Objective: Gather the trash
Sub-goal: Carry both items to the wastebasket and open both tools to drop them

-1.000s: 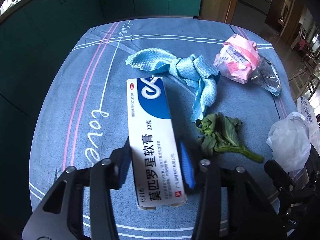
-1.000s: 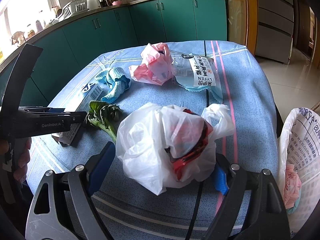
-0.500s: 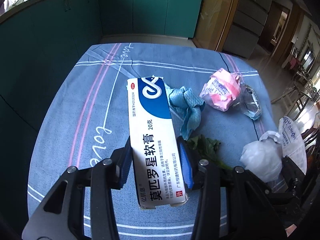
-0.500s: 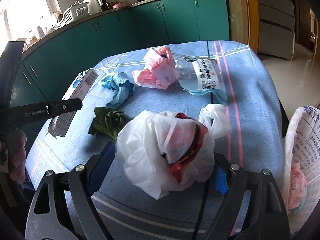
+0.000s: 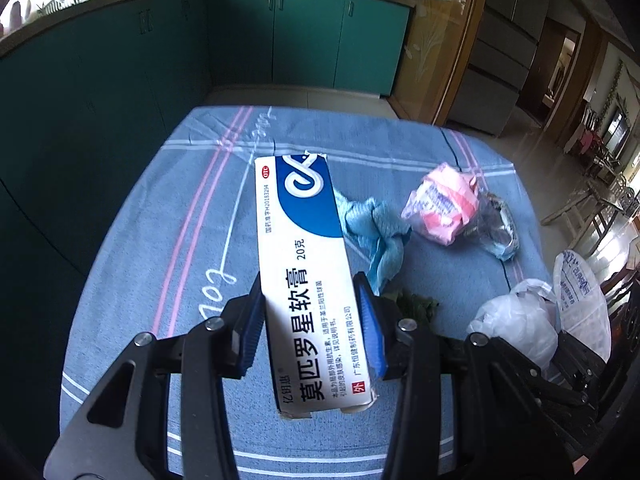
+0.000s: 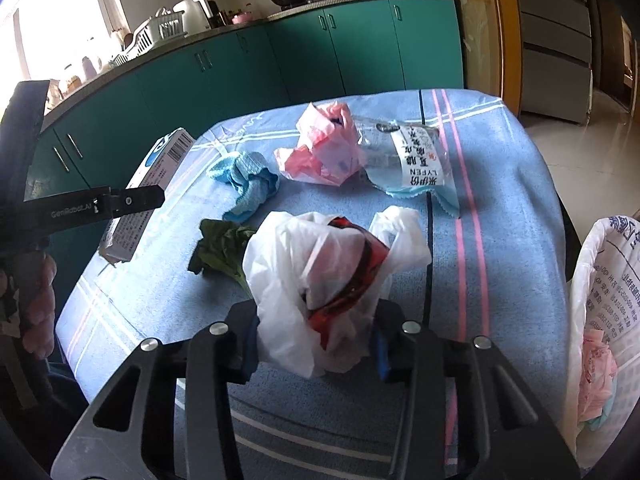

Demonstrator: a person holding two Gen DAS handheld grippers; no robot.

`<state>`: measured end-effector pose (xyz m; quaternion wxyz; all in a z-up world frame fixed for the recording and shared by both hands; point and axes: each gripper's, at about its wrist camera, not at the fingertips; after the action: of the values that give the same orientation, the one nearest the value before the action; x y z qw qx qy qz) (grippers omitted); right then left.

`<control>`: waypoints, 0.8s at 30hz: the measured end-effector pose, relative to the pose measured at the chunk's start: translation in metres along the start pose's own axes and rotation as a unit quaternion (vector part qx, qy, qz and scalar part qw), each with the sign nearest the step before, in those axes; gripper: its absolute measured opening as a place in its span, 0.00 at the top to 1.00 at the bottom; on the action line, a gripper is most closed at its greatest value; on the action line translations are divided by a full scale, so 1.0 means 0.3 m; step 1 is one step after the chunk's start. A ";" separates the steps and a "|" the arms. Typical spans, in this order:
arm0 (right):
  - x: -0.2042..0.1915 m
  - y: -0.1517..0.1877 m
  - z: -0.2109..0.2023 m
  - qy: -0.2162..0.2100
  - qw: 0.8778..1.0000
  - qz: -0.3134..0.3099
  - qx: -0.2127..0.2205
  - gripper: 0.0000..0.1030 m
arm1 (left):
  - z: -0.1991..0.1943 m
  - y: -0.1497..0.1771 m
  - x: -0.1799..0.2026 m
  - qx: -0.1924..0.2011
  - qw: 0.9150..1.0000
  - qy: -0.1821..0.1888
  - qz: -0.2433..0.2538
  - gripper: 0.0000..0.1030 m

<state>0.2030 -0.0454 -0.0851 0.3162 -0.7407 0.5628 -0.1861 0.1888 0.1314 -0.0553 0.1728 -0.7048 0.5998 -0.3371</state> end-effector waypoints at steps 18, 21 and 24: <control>0.228 0.024 -0.215 0.049 0.993 0.052 0.092 0.58 | -0.057 -0.018 0.108 0.037 0.999 0.028 0.023 0.57; 0.308 0.043 -0.248 0.076 0.990 0.072 0.099 0.58 | -0.047 -0.010 0.172 0.031 0.998 0.039 0.046 0.57; 0.402 0.069 -0.276 0.098 0.986 0.095 0.097 0.58 | -0.015 0.012 0.245 0.015 0.996 0.048 0.071 0.57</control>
<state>0.1717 -0.1849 -0.0483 0.3460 -0.6275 0.6386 -0.2807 0.1870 0.0606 -0.0347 0.1782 -0.6404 0.6510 -0.3665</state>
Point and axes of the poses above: each gripper's, at about its wrist camera, not at the fingertips, and z roughly the way its jaws point, x to its right, y to its underside, and after that the axes turned 15 degrees about y, right-handed
